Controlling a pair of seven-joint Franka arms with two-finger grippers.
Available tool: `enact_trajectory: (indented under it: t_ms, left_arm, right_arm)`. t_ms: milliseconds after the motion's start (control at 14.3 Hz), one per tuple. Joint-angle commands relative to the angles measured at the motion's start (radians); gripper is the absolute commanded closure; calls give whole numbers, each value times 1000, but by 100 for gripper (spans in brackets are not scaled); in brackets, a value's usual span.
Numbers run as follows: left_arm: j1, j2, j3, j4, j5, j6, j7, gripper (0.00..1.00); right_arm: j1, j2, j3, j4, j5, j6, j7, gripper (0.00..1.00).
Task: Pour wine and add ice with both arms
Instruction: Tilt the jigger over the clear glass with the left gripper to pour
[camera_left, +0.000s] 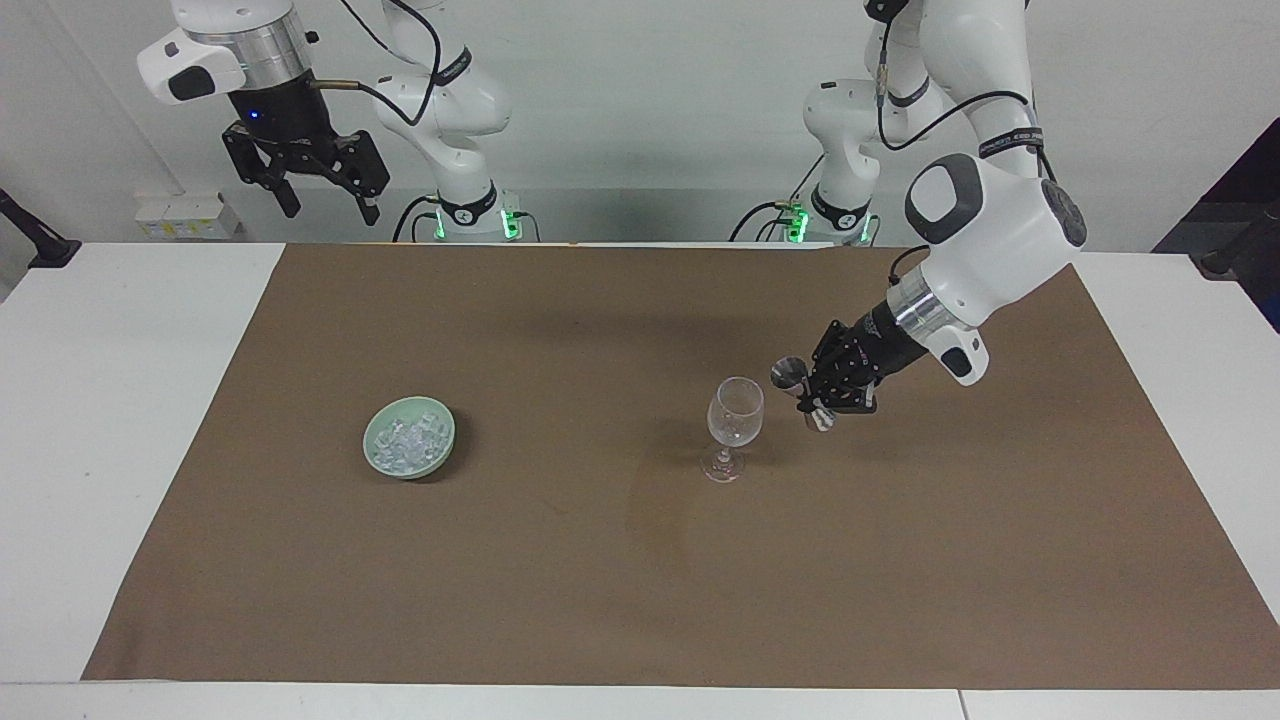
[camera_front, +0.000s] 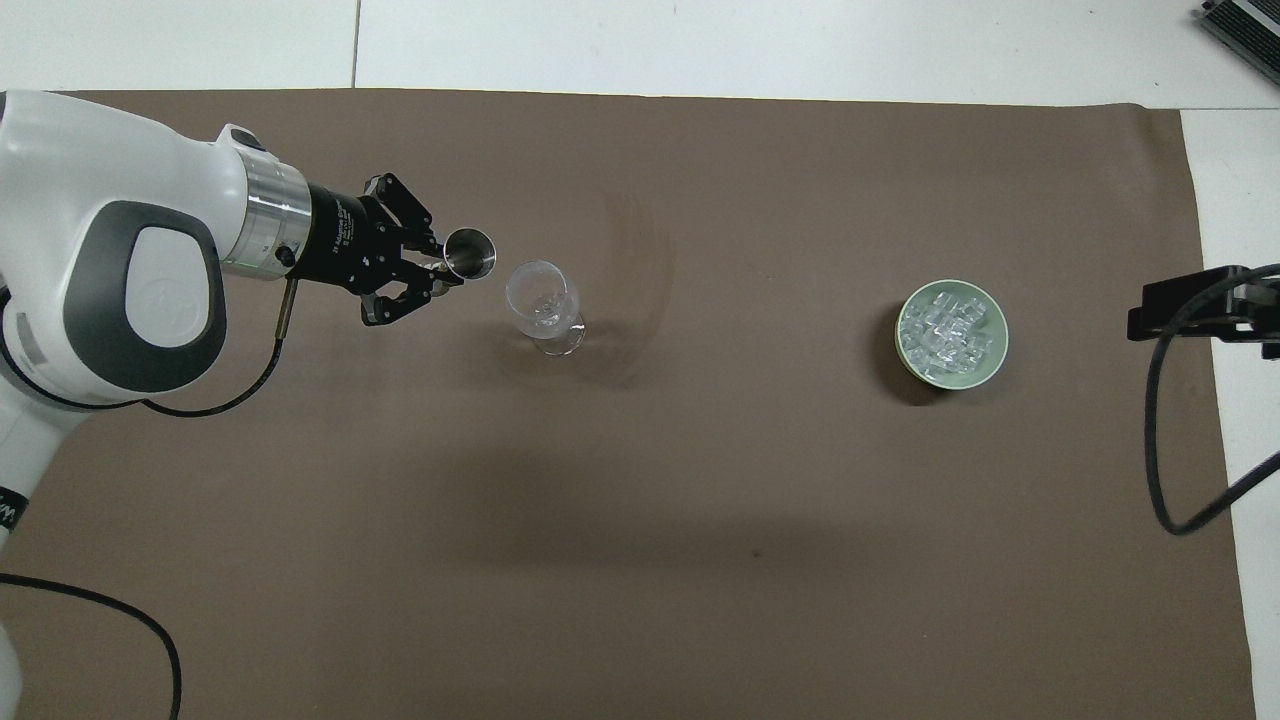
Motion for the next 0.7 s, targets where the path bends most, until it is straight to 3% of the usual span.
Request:
enact_trajectory:
  t_ms: [0, 630]
  left_arm:
    - [-48, 8, 14, 22, 70, 18, -24, 100]
    - [-123, 8, 14, 22, 254, 52, -29, 100]
  right_arm:
    - [-17, -19, 6, -18, 22, -5, -18, 0]
    - [-17, -19, 6, -18, 22, -5, -18, 0]
